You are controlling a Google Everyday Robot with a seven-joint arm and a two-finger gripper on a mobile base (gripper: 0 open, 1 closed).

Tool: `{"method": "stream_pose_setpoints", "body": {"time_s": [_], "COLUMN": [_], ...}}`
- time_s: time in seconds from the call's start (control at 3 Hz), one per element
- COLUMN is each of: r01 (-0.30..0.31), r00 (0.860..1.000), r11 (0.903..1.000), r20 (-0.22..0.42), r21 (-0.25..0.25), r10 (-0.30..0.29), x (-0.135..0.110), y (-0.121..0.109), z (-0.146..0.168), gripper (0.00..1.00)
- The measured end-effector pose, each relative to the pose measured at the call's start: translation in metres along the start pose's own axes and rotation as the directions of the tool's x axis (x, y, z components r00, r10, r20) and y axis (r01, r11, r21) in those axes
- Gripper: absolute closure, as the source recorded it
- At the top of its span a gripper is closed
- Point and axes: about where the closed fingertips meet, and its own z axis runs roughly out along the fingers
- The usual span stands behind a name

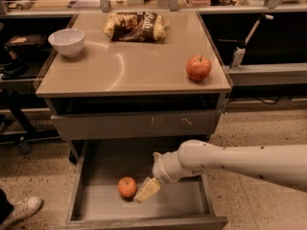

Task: Pick orange from middle drawer and place on counter

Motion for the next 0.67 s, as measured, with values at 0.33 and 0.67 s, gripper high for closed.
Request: {"method": "stream_pose_setpoints", "body": {"time_s": [0.33, 0.67], "r01": [0.017, 0.026], "r00": [0.998, 0.993], "r11": [0.9991, 0.9971], "r20": [0.065, 0.120], "r21": [-0.040, -0.072], "r10": [-0.015, -0.017], "x": [-0.003, 0.000], "y": [0.004, 0.004], "z": [0.042, 0.072], "gripper": [0.00, 0.00]}}
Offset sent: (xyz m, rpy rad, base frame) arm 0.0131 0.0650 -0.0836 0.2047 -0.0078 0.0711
